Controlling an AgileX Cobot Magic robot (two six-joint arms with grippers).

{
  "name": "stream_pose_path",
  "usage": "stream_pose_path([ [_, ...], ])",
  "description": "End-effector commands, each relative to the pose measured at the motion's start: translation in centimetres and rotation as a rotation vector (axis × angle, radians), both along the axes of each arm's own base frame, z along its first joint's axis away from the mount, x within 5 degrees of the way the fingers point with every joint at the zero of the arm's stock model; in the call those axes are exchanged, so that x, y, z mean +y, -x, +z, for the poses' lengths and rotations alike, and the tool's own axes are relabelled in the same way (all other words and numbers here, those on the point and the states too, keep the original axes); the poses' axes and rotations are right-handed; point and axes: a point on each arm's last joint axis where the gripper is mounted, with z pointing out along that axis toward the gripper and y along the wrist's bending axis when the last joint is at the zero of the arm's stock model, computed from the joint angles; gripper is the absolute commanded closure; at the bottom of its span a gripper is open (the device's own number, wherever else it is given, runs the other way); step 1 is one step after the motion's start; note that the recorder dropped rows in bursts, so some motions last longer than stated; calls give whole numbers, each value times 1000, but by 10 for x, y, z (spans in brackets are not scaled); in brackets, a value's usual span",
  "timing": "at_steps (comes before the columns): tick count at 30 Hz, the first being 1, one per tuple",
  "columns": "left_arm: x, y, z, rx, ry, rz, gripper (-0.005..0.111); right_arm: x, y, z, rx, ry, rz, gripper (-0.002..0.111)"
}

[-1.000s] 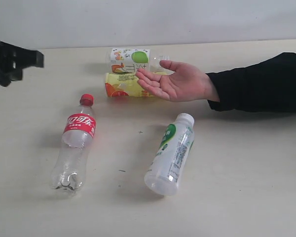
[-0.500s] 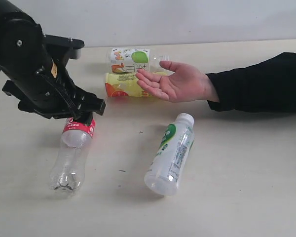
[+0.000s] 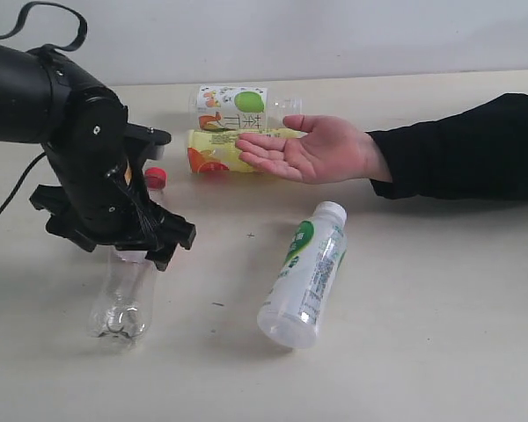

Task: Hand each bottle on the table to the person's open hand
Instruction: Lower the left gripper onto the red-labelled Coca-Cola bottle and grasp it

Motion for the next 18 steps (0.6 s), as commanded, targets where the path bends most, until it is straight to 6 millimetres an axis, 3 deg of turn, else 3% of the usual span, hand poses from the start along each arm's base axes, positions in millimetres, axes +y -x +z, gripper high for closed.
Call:
stream_pose_path([
  [1, -4, -2, -12, 18, -5, -9, 24, 0, 0, 0, -10, 6, -1, 108],
  [10, -5, -3, -19, 23, -10, -17, 28, 0, 0, 0, -10, 6, -1, 108],
  [13, -5, -3, -19, 23, -13, -19, 46, 0, 0, 0, -10, 6, -1, 108],
  [18, -5, -3, -19, 22, -14, -20, 88, 0, 0, 0, -10, 6, -1, 108],
])
